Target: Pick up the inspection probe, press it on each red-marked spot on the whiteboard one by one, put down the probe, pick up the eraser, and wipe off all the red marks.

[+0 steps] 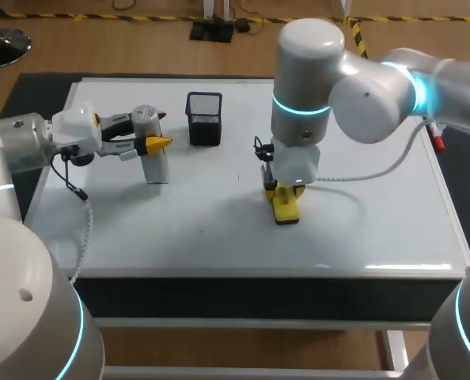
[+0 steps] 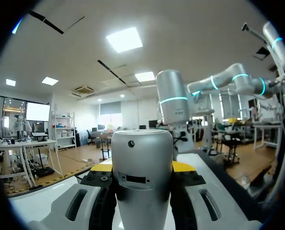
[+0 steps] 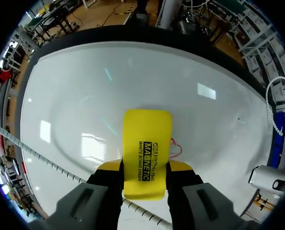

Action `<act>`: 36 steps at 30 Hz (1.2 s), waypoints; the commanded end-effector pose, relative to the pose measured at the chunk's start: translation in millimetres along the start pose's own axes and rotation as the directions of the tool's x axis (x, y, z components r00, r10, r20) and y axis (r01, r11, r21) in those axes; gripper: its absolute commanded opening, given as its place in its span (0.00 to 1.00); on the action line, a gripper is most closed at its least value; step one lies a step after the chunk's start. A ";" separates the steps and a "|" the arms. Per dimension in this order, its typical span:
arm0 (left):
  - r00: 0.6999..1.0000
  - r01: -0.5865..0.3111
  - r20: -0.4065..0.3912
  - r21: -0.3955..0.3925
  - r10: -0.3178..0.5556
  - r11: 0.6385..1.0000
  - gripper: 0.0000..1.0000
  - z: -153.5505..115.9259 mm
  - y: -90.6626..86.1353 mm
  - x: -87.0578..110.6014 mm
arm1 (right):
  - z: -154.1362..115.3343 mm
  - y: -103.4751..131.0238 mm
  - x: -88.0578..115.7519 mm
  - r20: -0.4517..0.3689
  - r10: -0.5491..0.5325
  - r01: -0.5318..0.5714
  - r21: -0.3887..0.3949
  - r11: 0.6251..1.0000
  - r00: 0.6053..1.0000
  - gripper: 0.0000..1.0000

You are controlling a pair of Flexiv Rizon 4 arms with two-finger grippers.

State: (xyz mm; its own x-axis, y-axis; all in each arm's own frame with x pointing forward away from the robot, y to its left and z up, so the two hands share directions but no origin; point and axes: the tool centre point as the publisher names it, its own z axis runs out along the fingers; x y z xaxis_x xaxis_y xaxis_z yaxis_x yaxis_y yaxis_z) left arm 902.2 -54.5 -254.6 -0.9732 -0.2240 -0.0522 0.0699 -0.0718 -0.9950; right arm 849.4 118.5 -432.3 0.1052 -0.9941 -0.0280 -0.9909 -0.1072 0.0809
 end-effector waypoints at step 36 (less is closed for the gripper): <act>1.000 -0.001 0.000 0.002 0.001 1.000 0.00 -0.1 -0.4 -0.2 | -2.9 9.5 -83.4 -0.010 -0.135 0.134 -0.035 0.990 0.991 0.00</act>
State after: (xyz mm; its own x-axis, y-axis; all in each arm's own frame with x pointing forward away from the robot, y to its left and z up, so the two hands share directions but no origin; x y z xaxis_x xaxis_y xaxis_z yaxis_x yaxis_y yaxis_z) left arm 902.2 -54.4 -254.6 -0.9732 -0.2240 -0.0522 0.0699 -0.0717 -0.9950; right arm 829.7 199.5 -425.7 0.2363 -0.9710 -0.0348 -0.9648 -0.2388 0.1098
